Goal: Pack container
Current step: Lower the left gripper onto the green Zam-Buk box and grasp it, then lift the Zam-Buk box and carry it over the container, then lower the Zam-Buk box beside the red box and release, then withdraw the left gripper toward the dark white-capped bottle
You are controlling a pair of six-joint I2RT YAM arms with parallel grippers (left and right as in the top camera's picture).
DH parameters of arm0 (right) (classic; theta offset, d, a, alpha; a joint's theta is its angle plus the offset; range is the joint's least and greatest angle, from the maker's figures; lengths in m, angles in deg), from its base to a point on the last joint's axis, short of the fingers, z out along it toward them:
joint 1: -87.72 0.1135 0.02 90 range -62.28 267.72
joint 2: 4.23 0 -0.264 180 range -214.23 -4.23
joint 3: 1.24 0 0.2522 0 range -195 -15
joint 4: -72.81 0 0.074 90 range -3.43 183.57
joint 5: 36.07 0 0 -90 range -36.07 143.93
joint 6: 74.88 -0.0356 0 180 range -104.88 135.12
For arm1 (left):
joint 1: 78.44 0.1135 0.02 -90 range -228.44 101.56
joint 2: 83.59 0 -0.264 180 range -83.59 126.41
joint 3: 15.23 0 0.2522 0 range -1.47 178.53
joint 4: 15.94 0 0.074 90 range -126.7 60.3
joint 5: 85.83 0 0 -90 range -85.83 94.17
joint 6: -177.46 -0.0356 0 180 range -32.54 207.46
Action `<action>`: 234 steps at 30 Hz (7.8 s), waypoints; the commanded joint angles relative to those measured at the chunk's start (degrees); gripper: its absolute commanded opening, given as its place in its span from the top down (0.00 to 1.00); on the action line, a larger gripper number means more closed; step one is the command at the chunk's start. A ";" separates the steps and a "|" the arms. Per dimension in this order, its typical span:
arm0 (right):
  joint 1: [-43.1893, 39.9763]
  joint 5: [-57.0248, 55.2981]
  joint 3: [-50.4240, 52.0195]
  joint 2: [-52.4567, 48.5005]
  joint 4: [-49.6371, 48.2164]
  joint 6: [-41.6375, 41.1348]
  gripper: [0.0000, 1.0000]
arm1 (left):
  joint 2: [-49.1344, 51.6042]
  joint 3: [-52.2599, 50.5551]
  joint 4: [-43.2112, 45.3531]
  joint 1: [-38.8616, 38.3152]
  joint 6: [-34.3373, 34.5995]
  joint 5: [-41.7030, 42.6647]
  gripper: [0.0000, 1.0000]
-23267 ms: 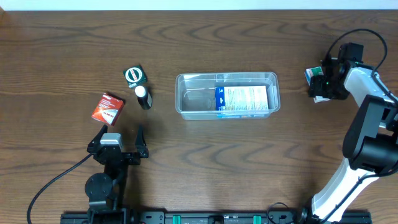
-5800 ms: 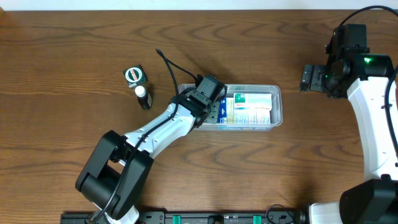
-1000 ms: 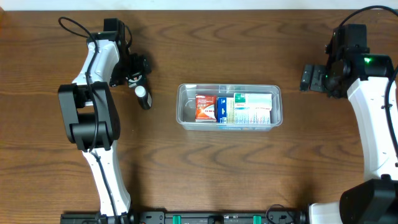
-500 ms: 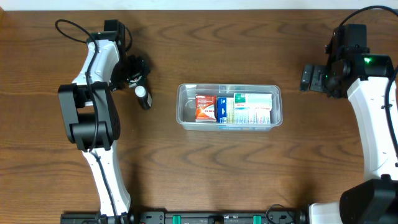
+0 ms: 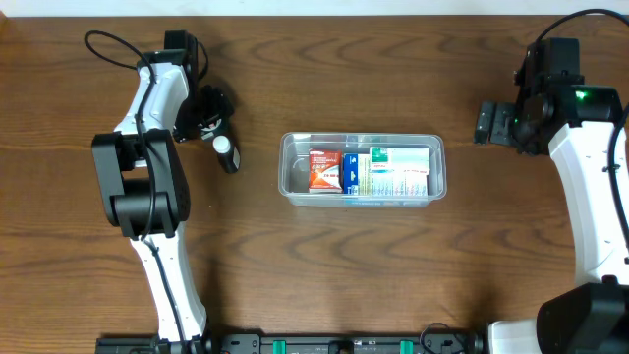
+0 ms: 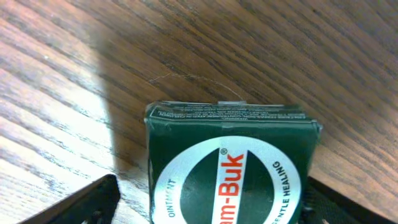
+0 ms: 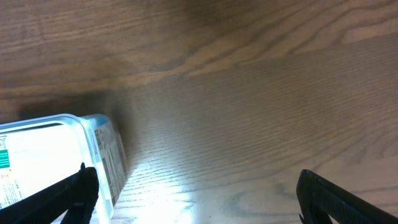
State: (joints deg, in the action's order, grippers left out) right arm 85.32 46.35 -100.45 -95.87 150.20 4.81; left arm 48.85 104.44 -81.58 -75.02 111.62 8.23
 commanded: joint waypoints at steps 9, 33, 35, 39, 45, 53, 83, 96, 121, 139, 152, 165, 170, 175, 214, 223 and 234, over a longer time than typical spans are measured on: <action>-0.31 -0.79 -0.90 1.27 0.09 -1.03 0.01 | 0.33 -0.81 1.53 0.00 3.39 -1.16 0.23; -0.33 -0.79 -0.90 1.27 0.09 -1.03 0.01 | -0.15 -0.76 -2.23 0.13 0.83 -3.43 0.36; -0.33 -0.79 -0.90 1.27 0.09 -1.03 0.01 | -0.59 -0.57 -3.02 0.17 0.39 -3.43 0.36; -0.33 -0.79 -0.90 1.27 0.09 -1.03 0.01 | -1.99 0.35 -4.76 0.17 -1.25 -3.43 0.36; -0.33 -0.79 -0.90 1.27 0.09 -1.03 0.01 | -5.86 1.18 -6.03 0.15 -3.80 -3.19 0.36; -0.33 -0.81 -0.90 1.27 0.09 -1.03 0.01 | -15.47 1.18 -7.28 -0.02 -7.65 -3.02 0.36; -0.33 -0.79 -0.90 1.27 0.09 -1.01 0.01 | -31.15 -0.09 -23.45 -34.34 6.71 -3.26 0.36; -0.33 -0.79 -0.90 1.27 0.09 -1.01 0.01 | -26.82 -4.46 -14.53 -40.33 14.67 -3.28 0.36; -0.33 -0.79 -0.90 1.27 0.09 -1.03 0.01 | -12.92 -5.44 -10.58 -40.63 15.13 -5.01 0.36; -0.33 -0.79 -0.90 1.27 0.09 -1.01 0.01 | -12.85 -9.29 -6.62 -40.63 9.94 -7.80 0.36; -0.33 -0.81 -0.90 1.27 0.09 -1.03 0.01 | -12.83 -10.58 -5.97 -40.35 9.97 -9.81 0.36; -0.33 -0.79 -0.90 1.27 0.09 -1.03 0.01 | -12.83 -11.43 -4.50 -39.82 9.97 -9.68 0.25; -0.33 -0.79 -0.90 1.27 0.09 -1.03 0.01 | -12.83 -11.41 -4.52 -39.82 9.97 -9.55 0.24; -0.33 -0.79 -0.90 1.27 0.09 -1.03 0.01 | -12.83 -11.41 -4.50 -39.82 9.99 -9.40 0.24; -0.33 -0.79 -0.90 1.27 0.09 -1.03 0.01 | -16.31 -9.64 -6.64 -39.65 6.64 -6.23 0.02; -0.33 -0.79 -0.90 1.27 0.09 -1.03 0.01 | -28.65 -8.15 -7.74 -39.76 1.95 -6.21 0.02; -0.33 -0.79 -0.90 1.27 0.09 -1.01 0.01 | -43.43 -8.15 -13.62 -35.36 -1.53 -19.89 0.02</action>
State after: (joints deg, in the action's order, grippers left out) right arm 85.32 46.35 -100.45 -95.83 150.20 4.81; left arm 5.42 95.96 -93.47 -113.24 112.40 -4.36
